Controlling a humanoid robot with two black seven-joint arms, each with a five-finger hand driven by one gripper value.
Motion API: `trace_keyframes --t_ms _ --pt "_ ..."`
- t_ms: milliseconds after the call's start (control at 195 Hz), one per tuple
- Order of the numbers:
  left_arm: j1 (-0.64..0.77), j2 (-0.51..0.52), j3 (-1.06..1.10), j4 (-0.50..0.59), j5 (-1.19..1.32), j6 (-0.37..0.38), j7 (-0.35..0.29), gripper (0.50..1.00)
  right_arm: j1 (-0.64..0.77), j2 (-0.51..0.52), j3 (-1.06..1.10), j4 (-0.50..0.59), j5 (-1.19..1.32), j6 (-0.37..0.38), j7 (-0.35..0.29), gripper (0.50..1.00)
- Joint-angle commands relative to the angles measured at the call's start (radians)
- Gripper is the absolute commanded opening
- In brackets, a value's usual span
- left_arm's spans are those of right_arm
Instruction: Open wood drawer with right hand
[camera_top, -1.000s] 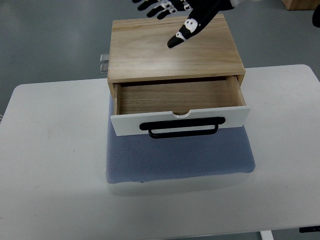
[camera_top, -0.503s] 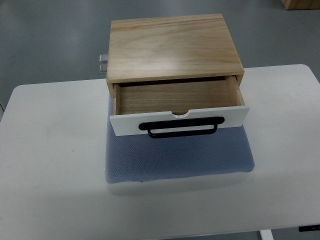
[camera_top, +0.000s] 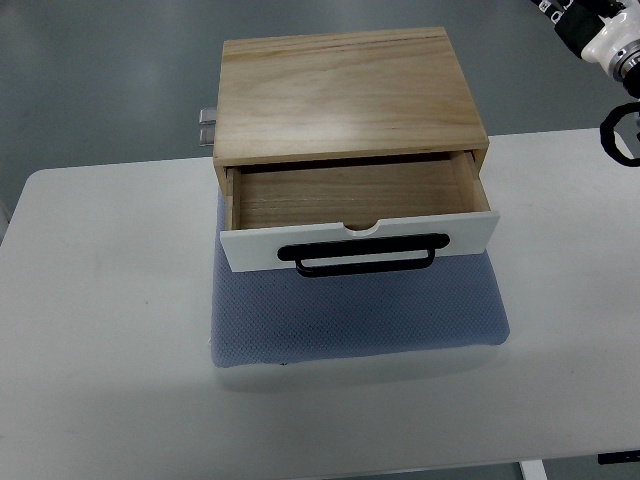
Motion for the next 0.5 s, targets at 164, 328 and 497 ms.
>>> trace_keyframes --t_ms 164,328,497 --pt "0.000 0.000 0.000 0.000 0.000 0.000 0.001 1.000 -0.043 0.041 0.002 -0.039 0.003 -0.021 0.041 0.944" --pt "0.000 0.000 0.000 0.000 0.000 0.000 -0.001 1.000 -0.072 0.050 0.002 -0.049 0.004 -0.024 0.110 0.944" --pt "0.000 0.000 0.000 0.000 0.000 0.000 0.001 1.000 -0.091 0.060 0.002 -0.049 0.004 -0.022 0.118 0.944"
